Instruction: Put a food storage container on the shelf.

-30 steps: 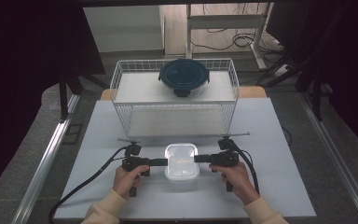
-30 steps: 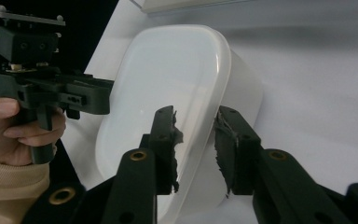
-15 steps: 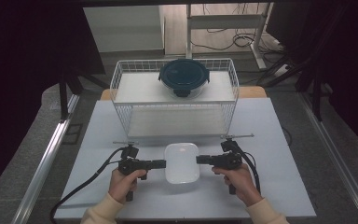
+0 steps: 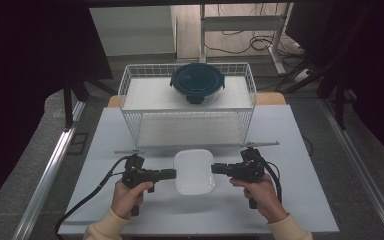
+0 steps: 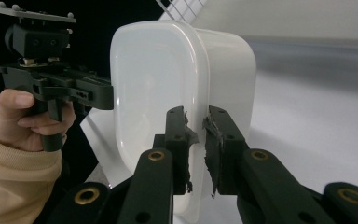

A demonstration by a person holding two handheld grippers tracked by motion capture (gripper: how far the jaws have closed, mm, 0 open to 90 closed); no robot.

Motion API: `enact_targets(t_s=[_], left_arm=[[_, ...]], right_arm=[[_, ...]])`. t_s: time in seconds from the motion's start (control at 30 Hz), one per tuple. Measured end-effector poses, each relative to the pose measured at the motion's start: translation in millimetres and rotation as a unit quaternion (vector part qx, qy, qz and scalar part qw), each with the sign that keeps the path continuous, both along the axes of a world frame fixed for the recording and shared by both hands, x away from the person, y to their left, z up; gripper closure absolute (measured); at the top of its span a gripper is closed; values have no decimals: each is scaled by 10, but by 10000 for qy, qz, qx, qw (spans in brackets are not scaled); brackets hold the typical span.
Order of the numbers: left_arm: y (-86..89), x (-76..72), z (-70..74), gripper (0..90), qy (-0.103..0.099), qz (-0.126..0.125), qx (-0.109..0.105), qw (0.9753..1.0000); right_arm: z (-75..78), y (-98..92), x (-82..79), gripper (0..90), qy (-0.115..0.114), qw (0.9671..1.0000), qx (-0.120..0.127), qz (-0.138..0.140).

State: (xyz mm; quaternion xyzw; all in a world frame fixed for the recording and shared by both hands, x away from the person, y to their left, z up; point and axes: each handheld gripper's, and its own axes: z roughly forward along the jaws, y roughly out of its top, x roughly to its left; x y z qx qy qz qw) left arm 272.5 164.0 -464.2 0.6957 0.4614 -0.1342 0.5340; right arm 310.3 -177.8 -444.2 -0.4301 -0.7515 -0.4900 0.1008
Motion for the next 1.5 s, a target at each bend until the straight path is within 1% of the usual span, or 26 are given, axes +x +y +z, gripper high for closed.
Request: enact_targets(t_s=[0.07, 0.2, 0.27, 0.47, 0.53, 0.77, 1.07, 1.23, 1.3, 1.5], left_arm=[[-3, -28, 64, 818, -136, -3, 42, 9999], [4, -82, 152, 819, -283, -12, 1, 9996], [5, -104, 192, 819, -345, -1, 22, 9994], [11, -148, 285, 818, -510, -1, 48, 9987], [15, -158, 314, 818, -576, 0, 88, 9983], [50, -190, 402, 816, -734, 37, 141, 9972], [67, -152, 476, 813, -829, 35, 210, 9963], [90, -105, 531, 812, -858, 35, 169, 9962], [101, -84, 583, 812, -897, 55, 188, 9958], [139, -49, 755, 810, -1029, 68, 220, 9944]], right_arm=[[56, 0, -29, 793, -108, 9999, 17, 12], [153, -9, -76, 794, -256, 9996, 68, 45], [192, -3, -99, 794, -354, 9994, 38, 51], [309, 2, -161, 794, -563, 9984, 56, 93], [339, 8, -175, 795, -645, 9979, 42, 99], [445, 45, -213, 795, -835, 9964, 41, 153], [521, 67, -212, 798, -934, 9955, 55, 170], [586, 81, -177, 798, -987, 9949, 58, 191], [621, 93, -160, 798, -1046, 9943, 71, 203], [792, 132, -124, 800, -1193, 9925, 92, 231]])
